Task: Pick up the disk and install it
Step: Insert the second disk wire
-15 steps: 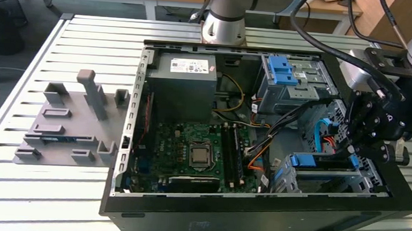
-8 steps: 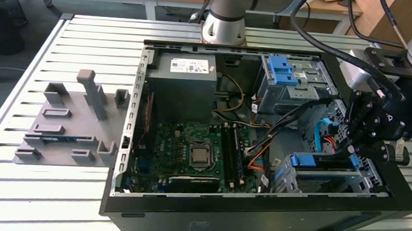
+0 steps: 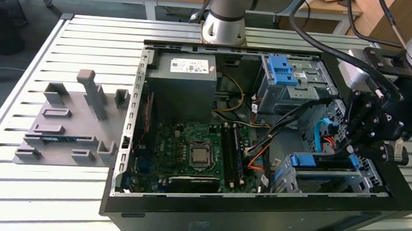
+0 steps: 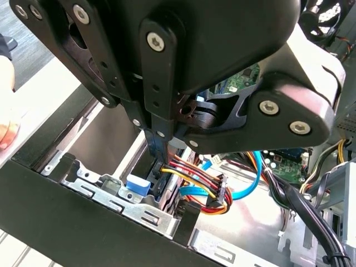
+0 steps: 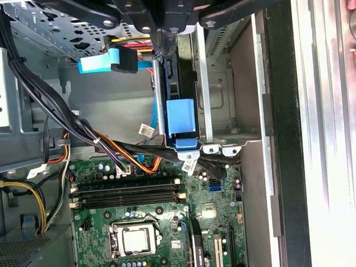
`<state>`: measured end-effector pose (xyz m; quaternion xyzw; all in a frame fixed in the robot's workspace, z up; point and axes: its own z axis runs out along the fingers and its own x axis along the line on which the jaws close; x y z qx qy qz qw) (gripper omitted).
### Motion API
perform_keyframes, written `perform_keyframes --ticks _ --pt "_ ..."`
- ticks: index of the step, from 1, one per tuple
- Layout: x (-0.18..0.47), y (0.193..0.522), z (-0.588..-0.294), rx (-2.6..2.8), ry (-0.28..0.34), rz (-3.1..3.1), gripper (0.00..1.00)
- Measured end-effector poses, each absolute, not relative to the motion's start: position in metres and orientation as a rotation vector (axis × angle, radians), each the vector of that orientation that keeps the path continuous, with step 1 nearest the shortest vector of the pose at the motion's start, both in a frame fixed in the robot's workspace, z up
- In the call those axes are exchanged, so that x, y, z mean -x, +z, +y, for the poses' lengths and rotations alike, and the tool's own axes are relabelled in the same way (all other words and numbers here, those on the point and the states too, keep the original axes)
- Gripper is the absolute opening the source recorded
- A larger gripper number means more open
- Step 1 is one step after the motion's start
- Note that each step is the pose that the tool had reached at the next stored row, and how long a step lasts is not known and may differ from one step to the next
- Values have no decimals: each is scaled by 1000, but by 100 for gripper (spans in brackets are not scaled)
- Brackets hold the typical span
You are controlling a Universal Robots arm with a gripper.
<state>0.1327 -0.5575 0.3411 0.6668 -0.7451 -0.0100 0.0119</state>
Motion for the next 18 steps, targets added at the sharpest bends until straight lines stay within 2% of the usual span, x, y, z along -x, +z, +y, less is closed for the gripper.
perform_keyframes --ticks 18 --pt "-118 354 -558 -2081 -28 -2326 11"
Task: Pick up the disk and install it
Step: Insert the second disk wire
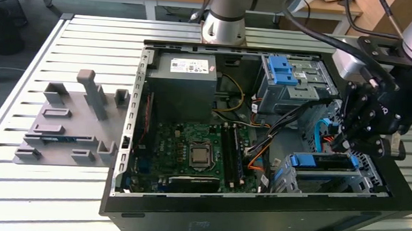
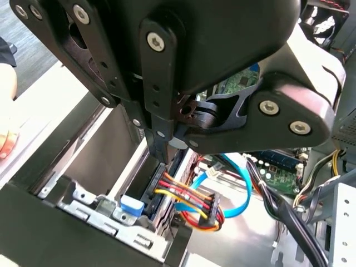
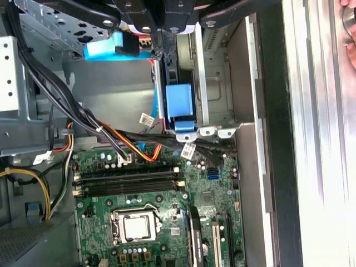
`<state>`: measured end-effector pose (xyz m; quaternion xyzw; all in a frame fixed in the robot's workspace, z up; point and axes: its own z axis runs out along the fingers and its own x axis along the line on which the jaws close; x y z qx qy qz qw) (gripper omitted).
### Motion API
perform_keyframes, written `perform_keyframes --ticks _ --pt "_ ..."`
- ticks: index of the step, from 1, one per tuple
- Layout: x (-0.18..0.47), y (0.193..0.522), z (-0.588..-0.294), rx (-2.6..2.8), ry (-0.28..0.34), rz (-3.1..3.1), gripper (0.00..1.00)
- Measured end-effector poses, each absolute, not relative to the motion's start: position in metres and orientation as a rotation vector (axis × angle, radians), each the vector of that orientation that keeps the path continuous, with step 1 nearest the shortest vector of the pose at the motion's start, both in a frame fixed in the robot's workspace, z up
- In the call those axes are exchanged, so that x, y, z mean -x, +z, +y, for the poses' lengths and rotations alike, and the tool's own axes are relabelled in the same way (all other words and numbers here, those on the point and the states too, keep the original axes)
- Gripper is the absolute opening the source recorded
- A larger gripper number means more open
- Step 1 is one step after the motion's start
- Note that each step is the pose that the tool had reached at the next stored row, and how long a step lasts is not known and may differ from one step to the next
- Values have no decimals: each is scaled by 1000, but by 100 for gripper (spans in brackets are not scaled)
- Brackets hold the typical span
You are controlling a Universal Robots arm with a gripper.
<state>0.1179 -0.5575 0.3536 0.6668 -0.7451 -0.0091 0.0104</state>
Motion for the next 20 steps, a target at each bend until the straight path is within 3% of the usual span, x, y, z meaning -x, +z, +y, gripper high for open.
perform_keyframes --ticks 20 --pt "-105 380 -556 -2086 -20 -2330 11"
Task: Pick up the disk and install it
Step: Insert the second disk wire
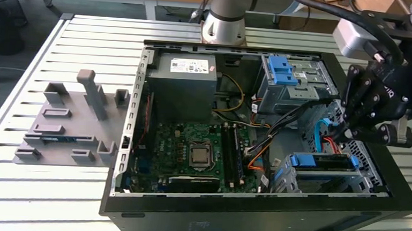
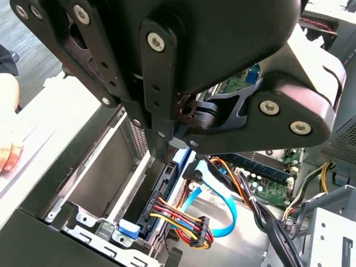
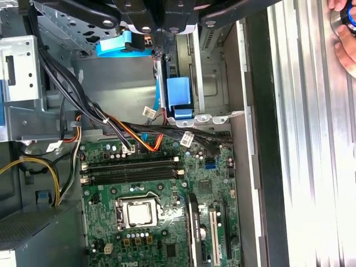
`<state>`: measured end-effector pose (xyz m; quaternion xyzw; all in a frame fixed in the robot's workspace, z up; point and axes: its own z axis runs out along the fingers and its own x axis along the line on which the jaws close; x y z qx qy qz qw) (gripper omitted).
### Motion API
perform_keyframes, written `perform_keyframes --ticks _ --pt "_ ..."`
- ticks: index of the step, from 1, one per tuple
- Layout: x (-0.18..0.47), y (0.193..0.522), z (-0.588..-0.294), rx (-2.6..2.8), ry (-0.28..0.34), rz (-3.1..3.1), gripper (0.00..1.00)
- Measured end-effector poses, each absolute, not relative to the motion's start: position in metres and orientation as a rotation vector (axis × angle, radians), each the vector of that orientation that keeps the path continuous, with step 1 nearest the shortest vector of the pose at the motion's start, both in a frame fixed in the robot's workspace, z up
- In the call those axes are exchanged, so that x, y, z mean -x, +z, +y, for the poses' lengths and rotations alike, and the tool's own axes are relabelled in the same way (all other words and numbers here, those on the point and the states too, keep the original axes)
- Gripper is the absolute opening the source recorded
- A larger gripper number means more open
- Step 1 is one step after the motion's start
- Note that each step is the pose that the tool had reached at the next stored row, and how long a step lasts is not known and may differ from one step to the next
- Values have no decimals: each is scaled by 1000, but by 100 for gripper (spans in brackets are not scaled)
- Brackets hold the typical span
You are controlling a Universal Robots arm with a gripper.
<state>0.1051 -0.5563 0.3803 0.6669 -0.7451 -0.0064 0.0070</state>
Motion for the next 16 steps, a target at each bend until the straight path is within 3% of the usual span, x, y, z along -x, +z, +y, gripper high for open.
perform_keyframes --ticks 16 --pt "-104 388 -542 -2086 -20 -2330 11"
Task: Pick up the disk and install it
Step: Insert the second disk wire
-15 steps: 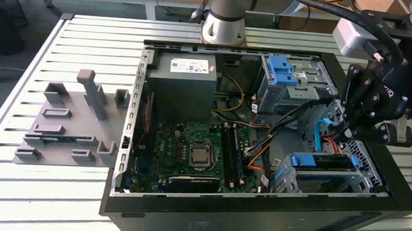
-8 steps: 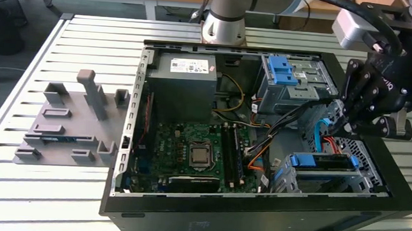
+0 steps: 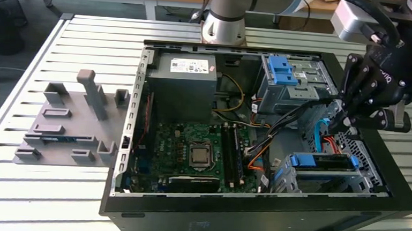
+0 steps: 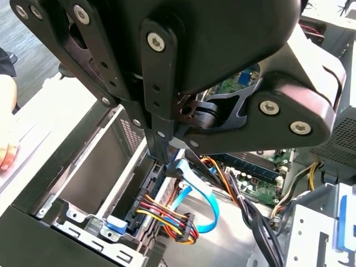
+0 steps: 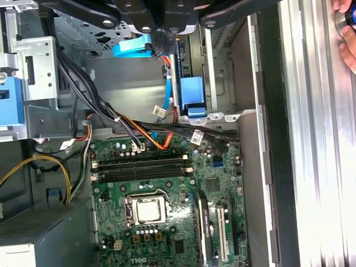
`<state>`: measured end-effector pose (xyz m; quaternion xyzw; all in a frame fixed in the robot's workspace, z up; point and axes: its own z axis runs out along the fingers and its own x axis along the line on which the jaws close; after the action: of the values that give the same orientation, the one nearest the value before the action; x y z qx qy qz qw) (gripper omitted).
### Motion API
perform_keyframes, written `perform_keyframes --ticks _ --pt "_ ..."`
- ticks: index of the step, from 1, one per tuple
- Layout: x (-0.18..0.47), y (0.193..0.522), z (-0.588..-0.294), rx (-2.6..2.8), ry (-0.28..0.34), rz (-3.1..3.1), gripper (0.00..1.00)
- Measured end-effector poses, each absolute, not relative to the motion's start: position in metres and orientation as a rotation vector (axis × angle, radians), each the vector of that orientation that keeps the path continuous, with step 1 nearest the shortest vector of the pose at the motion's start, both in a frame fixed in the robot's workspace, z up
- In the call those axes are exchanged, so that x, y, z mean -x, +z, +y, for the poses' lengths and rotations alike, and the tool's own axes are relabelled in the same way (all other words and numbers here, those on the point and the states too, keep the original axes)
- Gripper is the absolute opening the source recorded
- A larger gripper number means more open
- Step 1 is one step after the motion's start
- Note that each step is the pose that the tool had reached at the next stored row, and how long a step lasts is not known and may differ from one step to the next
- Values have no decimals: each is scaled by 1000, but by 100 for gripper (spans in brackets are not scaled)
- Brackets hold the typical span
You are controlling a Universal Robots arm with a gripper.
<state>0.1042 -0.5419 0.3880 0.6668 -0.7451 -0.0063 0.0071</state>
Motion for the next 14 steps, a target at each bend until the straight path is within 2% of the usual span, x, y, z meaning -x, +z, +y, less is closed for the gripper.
perform_keyframes --ticks 14 --pt "-103 388 -534 -2079 -3 -2323 11"
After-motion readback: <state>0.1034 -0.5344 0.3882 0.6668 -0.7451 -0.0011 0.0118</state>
